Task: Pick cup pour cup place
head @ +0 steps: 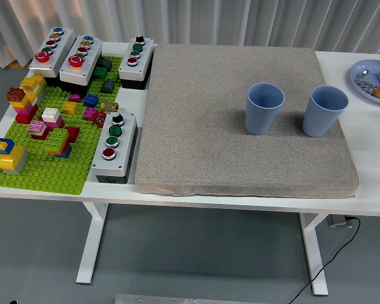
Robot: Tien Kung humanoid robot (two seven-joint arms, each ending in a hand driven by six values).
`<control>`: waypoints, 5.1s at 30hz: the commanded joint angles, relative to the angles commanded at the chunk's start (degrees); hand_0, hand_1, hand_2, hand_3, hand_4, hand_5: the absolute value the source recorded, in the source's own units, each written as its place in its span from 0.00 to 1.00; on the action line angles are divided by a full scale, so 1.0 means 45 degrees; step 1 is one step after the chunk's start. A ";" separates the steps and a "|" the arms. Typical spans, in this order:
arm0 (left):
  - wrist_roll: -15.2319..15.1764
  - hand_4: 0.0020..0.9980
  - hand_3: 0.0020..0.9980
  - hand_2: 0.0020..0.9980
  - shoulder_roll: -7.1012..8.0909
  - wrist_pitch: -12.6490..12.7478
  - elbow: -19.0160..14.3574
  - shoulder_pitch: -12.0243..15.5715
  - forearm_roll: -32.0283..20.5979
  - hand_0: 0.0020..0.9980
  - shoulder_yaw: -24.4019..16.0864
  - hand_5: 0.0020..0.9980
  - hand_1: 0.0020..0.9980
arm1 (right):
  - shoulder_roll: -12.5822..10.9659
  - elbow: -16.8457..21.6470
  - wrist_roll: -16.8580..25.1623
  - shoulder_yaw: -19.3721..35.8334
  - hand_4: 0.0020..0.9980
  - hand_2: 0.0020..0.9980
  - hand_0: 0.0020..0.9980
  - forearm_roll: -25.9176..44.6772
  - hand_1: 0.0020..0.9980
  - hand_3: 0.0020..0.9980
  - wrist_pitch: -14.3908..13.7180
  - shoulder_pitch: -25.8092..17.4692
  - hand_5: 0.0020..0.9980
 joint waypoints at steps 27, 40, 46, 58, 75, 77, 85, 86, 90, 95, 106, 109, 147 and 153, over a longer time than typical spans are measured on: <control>0.0002 0.49 0.65 0.74 0.0001 -0.0011 0.0000 -0.0023 0.0040 0.69 0.0008 0.99 0.72 | -0.0435 0.0381 -0.0009 -0.0507 0.73 0.78 0.92 0.0346 0.80 0.80 0.0729 -0.0677 0.94; -0.0004 0.49 0.65 0.74 -0.0016 -0.0045 0.0000 -0.0057 0.0143 0.69 0.0000 0.99 0.72 | -0.1240 0.0313 -0.0508 -0.0826 0.79 0.78 0.90 0.0437 0.80 0.81 0.2983 -0.2061 0.64; -0.0001 0.49 0.65 0.74 -0.0035 -0.0057 0.0000 -0.0090 0.0202 0.69 -0.0025 0.99 0.72 | -0.1397 0.0001 -0.1315 -0.0536 0.83 0.83 0.91 -0.1082 0.81 0.87 0.5342 -0.2612 0.46; 0.0013 0.49 0.65 0.74 -0.0084 -0.0081 0.0000 -0.0128 0.0268 0.69 -0.0028 0.99 0.72 | -0.1476 -0.0389 -0.2194 -0.0278 0.85 0.91 0.91 -0.2627 0.86 0.98 0.7408 -0.3446 0.30; 0.0028 0.48 0.65 0.74 -0.0128 -0.0096 0.0000 -0.0186 0.0327 0.69 -0.0011 0.99 0.72 | -0.1068 -0.0360 -0.2626 -0.0025 0.85 0.97 0.92 -0.3488 0.88 1.00 0.7926 -0.3992 0.27; 0.0033 0.48 0.65 0.74 -0.0132 -0.0102 0.0000 -0.0195 0.0328 0.69 0.0008 0.99 0.72 | -0.1002 -0.0406 -0.2594 -0.0052 0.85 0.97 0.92 -0.3493 0.88 1.00 0.7863 -0.4007 0.27; 0.0050 0.48 0.65 0.74 -0.0150 -0.0124 0.0000 -0.0230 0.0310 0.69 0.0114 0.99 0.72 | -0.0658 -0.0575 -0.2427 0.0011 0.85 0.96 0.92 -0.3343 0.88 0.98 0.7724 -0.4075 0.26; 0.0056 0.48 0.65 0.74 -0.0153 -0.0133 0.0000 -0.0232 0.0329 0.69 0.0125 0.99 0.72 | -0.0581 -0.0608 -0.2401 0.0027 0.85 0.96 0.92 -0.3357 0.88 0.98 0.7692 -0.4090 0.26; 0.0066 0.48 0.65 0.74 -0.0158 -0.0142 0.0000 -0.0235 0.0333 0.69 0.0161 0.99 0.72 | -0.0391 -0.0667 -0.2298 -0.0023 0.85 0.95 0.92 -0.3408 0.87 0.97 0.7546 -0.4083 0.26; 0.0092 0.48 0.65 0.74 -0.0144 -0.0159 0.0000 -0.0233 0.0384 0.69 0.0181 0.99 0.72 | -0.0191 -0.0819 -0.2161 -0.0272 0.85 0.94 0.92 -0.3332 0.87 0.97 0.7298 -0.3907 0.26; 0.0107 0.48 0.65 0.74 -0.0135 -0.0189 0.0000 -0.0242 0.0401 0.69 0.0249 0.99 0.72 | 0.0184 -0.1004 -0.2118 -0.0632 0.85 0.94 0.92 -0.3373 0.87 0.96 0.7098 -0.3441 0.26; 0.0106 0.48 0.65 0.74 -0.0136 -0.0189 0.0000 -0.0258 0.0398 0.69 0.0250 0.99 0.72 | 0.0277 -0.1032 -0.2116 -0.0715 0.85 0.94 0.92 -0.3425 0.87 0.96 0.7051 -0.3312 0.26; 0.0173 0.48 0.65 0.74 -0.0194 -0.0245 0.0000 -0.0353 0.0445 0.69 0.0336 0.99 0.71 | 0.0597 -0.1264 -0.2011 -0.0722 0.84 0.93 0.92 -0.3531 0.88 0.95 0.6852 -0.3029 0.28; 0.0170 0.49 0.65 0.74 -0.0195 -0.0254 0.0000 -0.0366 0.0446 0.69 0.0360 0.99 0.71 | 0.0606 -0.1328 -0.1989 -0.0730 0.84 0.93 0.92 -0.3504 0.87 0.94 0.6869 -0.3023 0.29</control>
